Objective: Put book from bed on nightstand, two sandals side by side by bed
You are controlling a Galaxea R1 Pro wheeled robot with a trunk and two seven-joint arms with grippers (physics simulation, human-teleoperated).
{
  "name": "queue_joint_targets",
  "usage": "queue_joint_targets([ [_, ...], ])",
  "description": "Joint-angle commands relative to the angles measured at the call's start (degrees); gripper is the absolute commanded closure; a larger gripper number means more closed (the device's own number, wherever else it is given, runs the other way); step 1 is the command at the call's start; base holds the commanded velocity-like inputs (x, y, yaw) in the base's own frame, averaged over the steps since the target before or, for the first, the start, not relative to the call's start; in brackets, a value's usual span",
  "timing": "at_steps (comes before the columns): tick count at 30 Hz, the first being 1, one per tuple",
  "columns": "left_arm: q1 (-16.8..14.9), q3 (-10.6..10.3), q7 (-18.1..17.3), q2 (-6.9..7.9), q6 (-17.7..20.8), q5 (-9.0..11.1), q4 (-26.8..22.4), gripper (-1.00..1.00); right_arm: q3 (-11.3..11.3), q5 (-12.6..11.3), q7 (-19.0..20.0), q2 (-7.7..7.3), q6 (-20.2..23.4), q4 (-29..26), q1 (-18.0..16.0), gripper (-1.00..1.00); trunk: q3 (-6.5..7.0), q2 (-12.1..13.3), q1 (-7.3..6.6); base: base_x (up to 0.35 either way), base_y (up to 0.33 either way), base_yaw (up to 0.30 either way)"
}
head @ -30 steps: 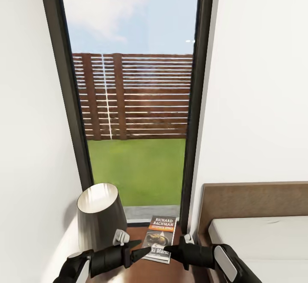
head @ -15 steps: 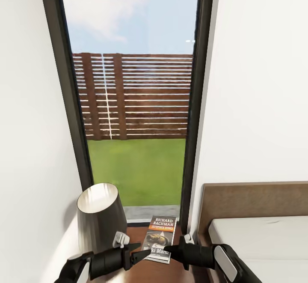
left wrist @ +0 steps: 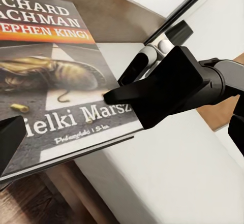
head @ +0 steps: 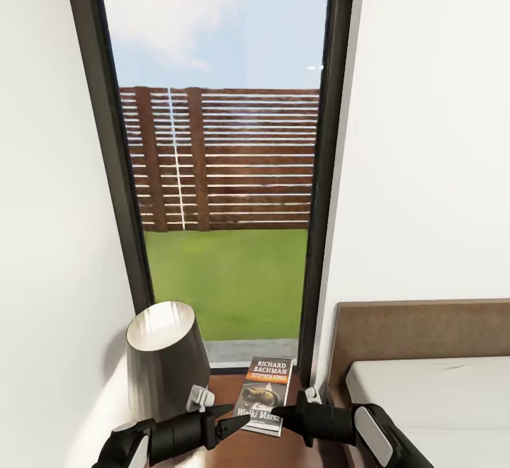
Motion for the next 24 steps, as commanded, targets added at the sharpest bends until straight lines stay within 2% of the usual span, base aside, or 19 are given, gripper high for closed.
queue_joint_targets([
  [1, -0.02, -0.02, -0.01, -0.02, 0.52, 0.38, 0.01, -1.00, 0.19, -0.03, 0.38, -0.05, 0.10, 0.00, -0.05, 1.00, -0.29, -0.51, 0.24, 0.000, 0.000, 0.000],
  [24, -0.01, 0.05, -0.43, 0.02, 0.83, 0.54, -0.01, -1.00, 0.19, 0.04, 0.30, -0.04, 0.10, 0.09, -0.05, 1.00, -4.42, -9.73, 5.30, 0.000, 0.000, 0.000],
])
